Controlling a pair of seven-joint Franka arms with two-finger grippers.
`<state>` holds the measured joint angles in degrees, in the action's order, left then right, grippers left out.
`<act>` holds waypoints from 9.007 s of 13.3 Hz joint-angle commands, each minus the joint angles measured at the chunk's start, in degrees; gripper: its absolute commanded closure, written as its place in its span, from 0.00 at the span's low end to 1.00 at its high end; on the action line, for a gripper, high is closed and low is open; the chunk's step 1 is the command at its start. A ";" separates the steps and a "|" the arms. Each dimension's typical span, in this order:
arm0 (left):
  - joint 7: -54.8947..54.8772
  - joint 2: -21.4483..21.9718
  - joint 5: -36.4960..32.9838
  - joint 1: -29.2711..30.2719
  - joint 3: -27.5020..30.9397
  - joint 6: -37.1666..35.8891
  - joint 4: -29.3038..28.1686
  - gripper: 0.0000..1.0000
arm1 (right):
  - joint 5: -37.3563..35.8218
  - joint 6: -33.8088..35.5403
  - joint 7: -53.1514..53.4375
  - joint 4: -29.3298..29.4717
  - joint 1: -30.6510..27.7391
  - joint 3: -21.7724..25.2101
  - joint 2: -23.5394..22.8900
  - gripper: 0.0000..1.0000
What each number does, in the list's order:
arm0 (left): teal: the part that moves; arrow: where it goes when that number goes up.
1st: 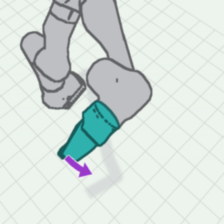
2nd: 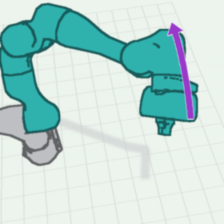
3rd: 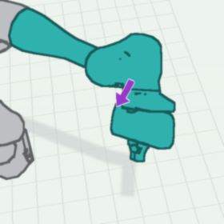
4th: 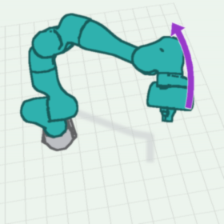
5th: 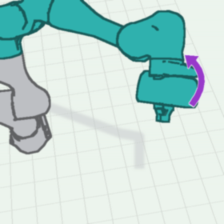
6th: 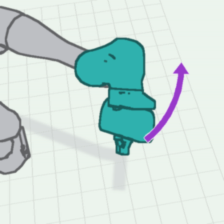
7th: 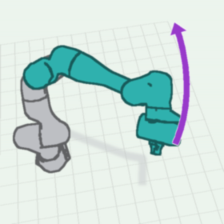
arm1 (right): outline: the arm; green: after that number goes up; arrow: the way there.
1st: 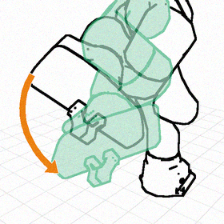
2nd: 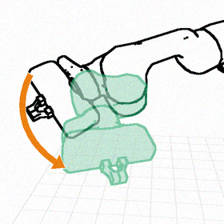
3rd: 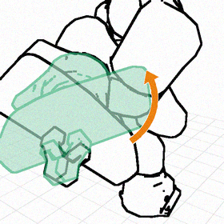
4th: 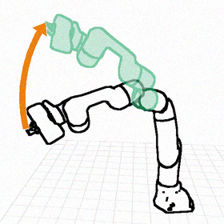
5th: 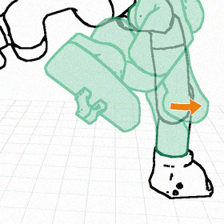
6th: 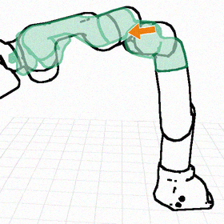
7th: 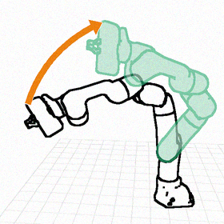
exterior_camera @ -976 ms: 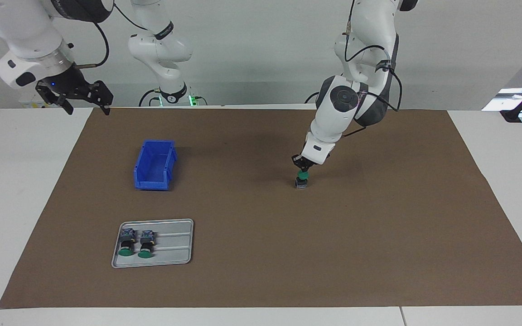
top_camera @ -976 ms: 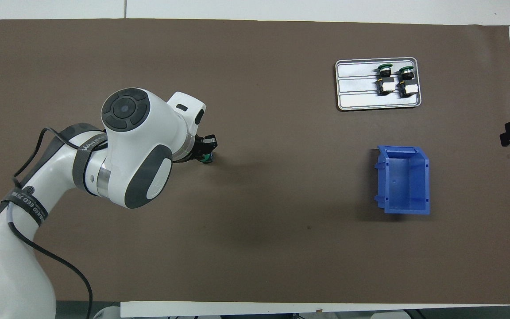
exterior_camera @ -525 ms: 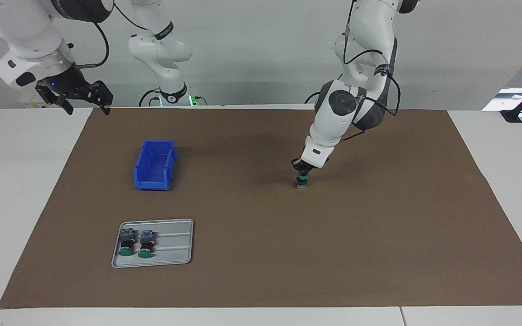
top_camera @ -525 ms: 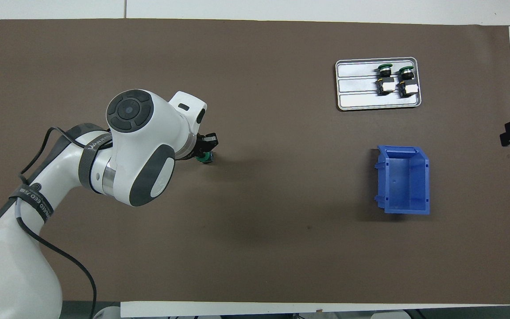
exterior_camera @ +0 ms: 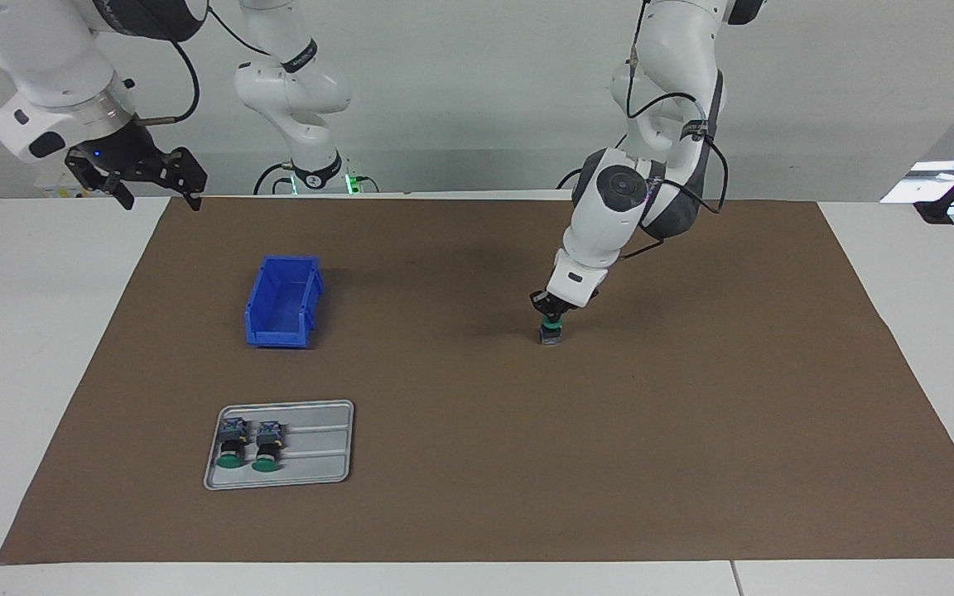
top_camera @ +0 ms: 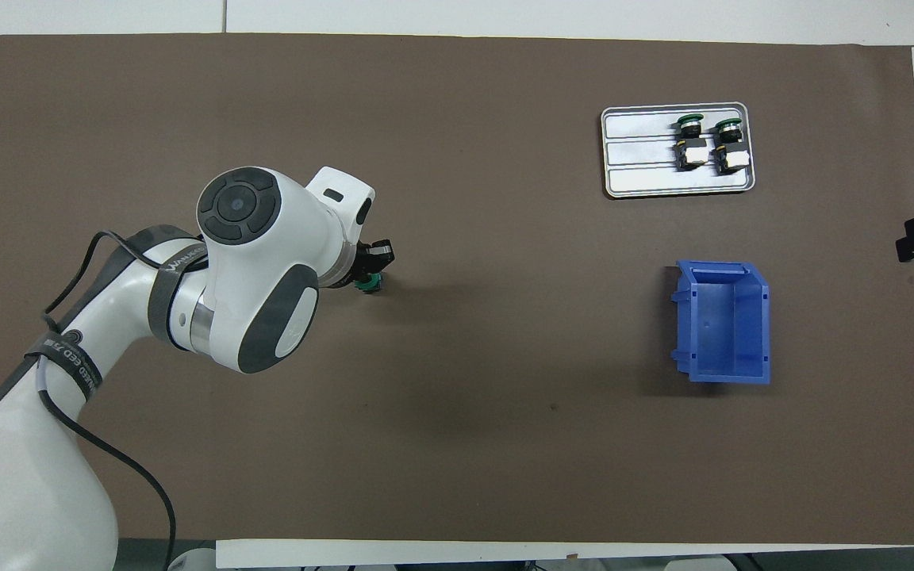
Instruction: Place and press button with both arms
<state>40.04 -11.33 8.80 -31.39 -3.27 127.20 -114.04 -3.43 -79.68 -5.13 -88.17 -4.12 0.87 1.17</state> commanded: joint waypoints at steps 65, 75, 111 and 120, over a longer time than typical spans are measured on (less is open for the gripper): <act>-36.44 14.84 -11.18 32.18 0.72 -45.20 19.56 0.00 | -0.24 -48.55 50.83 5.03 49.73 -1.13 -39.05 0.02; -36.00 14.75 -10.65 32.62 1.25 -43.00 19.56 0.00 | -0.79 -51.80 50.04 3.35 49.21 -1.13 -39.05 0.68; -36.09 15.11 -10.21 32.09 0.89 -42.56 19.30 0.00 | 9.59 -51.98 -8.31 -49.12 5.88 0.45 3.67 0.95; -36.96 15.28 -10.21 31.39 0.81 -42.65 18.77 0.00 | 9.59 -53.12 -8.94 -50.09 5.61 0.45 3.49 0.34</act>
<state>4.09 3.61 -1.76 0.36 -2.55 84.46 -94.82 5.16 -131.88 -11.82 -137.42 2.56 1.85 3.90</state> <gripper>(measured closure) 0.000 0.542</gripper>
